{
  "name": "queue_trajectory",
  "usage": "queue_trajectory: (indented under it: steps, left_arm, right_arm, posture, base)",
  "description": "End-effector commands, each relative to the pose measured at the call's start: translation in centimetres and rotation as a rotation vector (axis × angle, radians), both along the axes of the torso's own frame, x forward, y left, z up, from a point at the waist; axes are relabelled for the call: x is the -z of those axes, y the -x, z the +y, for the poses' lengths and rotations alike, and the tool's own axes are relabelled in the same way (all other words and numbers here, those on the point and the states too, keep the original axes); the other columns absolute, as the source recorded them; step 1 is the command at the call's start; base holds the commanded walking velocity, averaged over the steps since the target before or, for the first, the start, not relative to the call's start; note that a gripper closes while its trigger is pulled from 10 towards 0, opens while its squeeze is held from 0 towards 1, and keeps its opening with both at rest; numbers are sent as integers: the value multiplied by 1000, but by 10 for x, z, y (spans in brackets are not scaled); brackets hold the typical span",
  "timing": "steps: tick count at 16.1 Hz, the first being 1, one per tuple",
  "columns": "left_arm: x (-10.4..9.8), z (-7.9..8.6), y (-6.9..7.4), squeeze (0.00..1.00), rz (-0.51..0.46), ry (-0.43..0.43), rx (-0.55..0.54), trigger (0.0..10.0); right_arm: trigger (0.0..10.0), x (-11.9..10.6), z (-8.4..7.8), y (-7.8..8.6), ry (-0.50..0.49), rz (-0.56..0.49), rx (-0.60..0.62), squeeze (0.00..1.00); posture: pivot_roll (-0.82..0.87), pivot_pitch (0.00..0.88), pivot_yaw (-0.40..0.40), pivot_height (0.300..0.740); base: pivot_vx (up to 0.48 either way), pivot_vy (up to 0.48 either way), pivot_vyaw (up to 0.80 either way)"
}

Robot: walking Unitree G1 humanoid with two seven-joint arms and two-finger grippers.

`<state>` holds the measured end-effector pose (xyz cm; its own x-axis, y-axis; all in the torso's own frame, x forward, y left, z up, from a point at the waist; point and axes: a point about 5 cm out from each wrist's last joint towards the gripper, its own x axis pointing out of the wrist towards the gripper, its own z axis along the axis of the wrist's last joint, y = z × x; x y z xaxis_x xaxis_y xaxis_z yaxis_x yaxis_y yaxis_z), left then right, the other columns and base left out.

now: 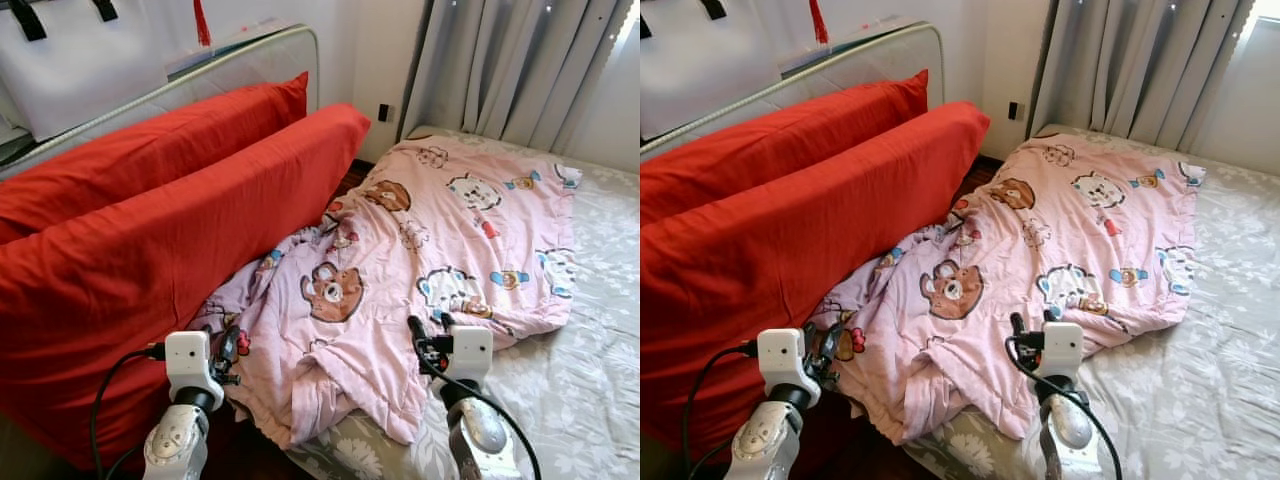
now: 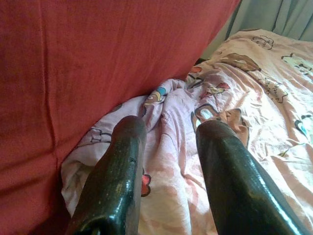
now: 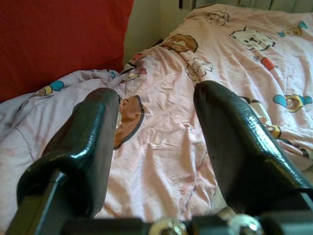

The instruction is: Clean up the room

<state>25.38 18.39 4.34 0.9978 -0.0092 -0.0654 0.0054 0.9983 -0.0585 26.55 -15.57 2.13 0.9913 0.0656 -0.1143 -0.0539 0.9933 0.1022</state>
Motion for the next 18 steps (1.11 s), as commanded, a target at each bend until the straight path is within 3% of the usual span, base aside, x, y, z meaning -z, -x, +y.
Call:
queue_trajectory:
  steps: [1, 7, 10, 15, 18]
  left_arm:
    - [-6, -5, -3, 0, -17, -4, 16, 10000]
    - [-12, -5, -7, 0, -36, -15, 28, 10000]
    - [-13, -7, -8, 0, -34, -13, 32, 10000]
    - [-13, -7, -9, 0, -30, -14, 30, 10000]
    - [-12, -10, -8, 0, -25, -8, 27, 10000]
  right_arm:
    - [10000, -2, 1, 0, -3, -3, 3, 0]
    - [10000, 6, 5, 0, 21, 64, -25, 0]
    - [10000, 7, 8, 1, 19, 61, -28, 0]
    - [10000, 4, 9, -3, 15, 57, -21, 0]
    - [10000, 4, 11, -4, 26, 67, -42, 0]
  posture:
    - [-5, 0, -1, 740]
    - [-8, 0, 5, 740]
    - [-6, 0, 5, 705]
    - [-4, 10, 3, 705]
    - [-2, 19, 2, 675]
  base:
    - [0, 0, 0]
    - [0, 0, 0]
    - [0, 0, 0]
    - [0, 0, 0]
    - [0, 0, 0]
